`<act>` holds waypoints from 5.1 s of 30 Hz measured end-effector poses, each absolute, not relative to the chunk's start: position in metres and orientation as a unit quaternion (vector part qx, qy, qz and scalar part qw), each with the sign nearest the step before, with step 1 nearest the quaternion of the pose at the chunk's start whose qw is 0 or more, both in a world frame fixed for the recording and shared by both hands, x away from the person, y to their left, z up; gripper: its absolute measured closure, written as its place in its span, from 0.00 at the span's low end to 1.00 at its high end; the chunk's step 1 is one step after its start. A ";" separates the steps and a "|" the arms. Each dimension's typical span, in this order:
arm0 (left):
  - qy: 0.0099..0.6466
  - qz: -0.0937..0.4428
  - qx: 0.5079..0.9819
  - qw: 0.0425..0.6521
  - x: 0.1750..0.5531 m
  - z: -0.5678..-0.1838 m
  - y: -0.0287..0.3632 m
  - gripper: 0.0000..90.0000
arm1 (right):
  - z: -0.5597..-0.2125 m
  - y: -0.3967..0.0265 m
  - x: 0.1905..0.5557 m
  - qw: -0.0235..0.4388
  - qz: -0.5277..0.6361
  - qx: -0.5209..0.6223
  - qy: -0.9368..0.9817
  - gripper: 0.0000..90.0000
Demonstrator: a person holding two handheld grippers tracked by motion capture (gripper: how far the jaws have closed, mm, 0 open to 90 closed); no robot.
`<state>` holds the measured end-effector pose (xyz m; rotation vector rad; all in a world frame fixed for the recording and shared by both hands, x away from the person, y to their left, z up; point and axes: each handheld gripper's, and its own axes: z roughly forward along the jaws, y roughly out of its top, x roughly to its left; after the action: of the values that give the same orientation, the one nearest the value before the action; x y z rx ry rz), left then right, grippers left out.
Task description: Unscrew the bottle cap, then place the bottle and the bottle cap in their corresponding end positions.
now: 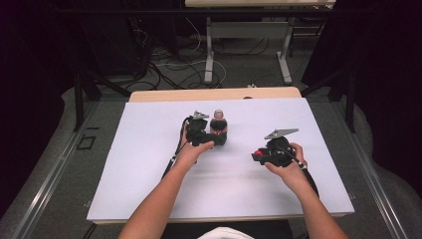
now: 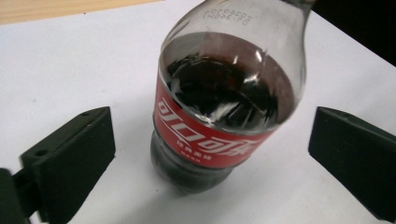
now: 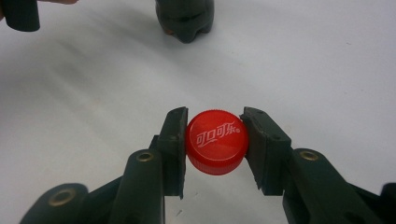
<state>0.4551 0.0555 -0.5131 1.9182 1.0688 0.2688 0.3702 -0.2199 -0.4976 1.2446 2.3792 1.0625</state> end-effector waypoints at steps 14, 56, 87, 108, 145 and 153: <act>0.445 0.109 0.763 0.456 0.426 -0.495 0.091 0.01 | -0.498 -0.209 0.371 0.126 0.370 0.415 0.821 0.68; 0.494 0.160 0.722 0.457 0.378 -0.496 0.185 0.01 | -0.530 -0.102 0.383 0.083 0.357 0.324 0.872 0.68; 0.491 0.154 0.717 0.471 0.376 -0.494 0.188 0.01 | -0.553 -0.104 0.362 0.090 0.341 0.324 0.878 0.67; 0.499 0.150 0.718 0.462 0.378 -0.498 0.189 0.01 | -0.524 -0.119 0.360 0.108 0.374 0.335 0.858 0.32; 0.545 0.168 0.686 0.452 0.386 -0.509 0.215 0.01 | -0.511 -0.280 0.399 0.234 0.374 0.542 0.715 0.02; 0.556 0.166 0.682 0.446 0.389 -0.514 0.220 0.01 | -0.527 -0.297 0.405 0.232 0.361 0.573 0.698 0.02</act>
<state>0.3889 0.2204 -0.5141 1.6893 1.3776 0.4104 0.4051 -0.2971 -0.5267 1.5752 1.9188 0.9907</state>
